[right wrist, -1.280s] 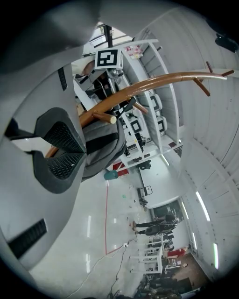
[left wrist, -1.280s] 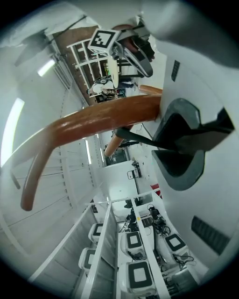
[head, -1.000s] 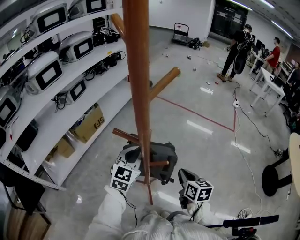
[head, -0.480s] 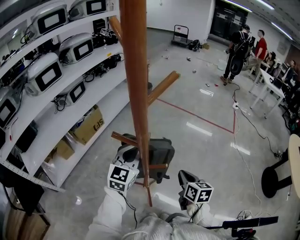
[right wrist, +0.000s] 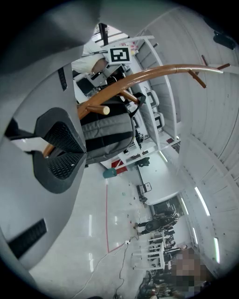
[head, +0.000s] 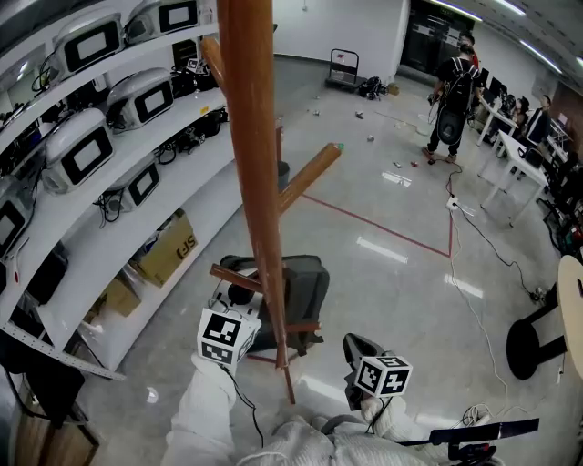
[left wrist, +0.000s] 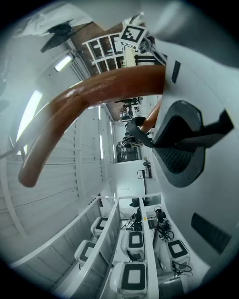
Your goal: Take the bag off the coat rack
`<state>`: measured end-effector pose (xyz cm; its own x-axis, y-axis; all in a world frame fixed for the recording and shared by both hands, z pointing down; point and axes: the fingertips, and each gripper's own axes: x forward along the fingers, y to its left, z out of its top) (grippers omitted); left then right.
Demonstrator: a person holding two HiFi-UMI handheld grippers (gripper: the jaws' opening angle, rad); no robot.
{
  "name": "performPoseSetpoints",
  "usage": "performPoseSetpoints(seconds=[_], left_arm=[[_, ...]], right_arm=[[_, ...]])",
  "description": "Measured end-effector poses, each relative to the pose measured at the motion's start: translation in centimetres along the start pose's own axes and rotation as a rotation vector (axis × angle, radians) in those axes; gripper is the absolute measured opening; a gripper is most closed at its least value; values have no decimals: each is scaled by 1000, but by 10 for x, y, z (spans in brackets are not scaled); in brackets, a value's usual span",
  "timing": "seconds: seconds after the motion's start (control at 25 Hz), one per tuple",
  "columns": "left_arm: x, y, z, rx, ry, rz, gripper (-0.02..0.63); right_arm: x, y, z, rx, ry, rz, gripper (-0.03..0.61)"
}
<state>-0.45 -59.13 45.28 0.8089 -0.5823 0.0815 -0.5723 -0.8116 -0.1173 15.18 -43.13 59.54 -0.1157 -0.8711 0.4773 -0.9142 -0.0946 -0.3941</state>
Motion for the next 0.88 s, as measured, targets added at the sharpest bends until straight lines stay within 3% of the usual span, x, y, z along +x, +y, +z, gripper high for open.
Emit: performPoseSetpoints(seconds=[0.44, 0.68, 0.88], left_arm=[[24, 14, 12, -52, -47, 7, 14], [37, 32, 13, -137, -59, 67, 14], [33, 44, 2, -146, -42, 135, 14]], right_arm=[[-11, -21, 2, 30, -16, -48, 12], [-29, -42, 5, 66, -37, -98, 12], [-40, -56, 6, 89, -46, -116, 12]])
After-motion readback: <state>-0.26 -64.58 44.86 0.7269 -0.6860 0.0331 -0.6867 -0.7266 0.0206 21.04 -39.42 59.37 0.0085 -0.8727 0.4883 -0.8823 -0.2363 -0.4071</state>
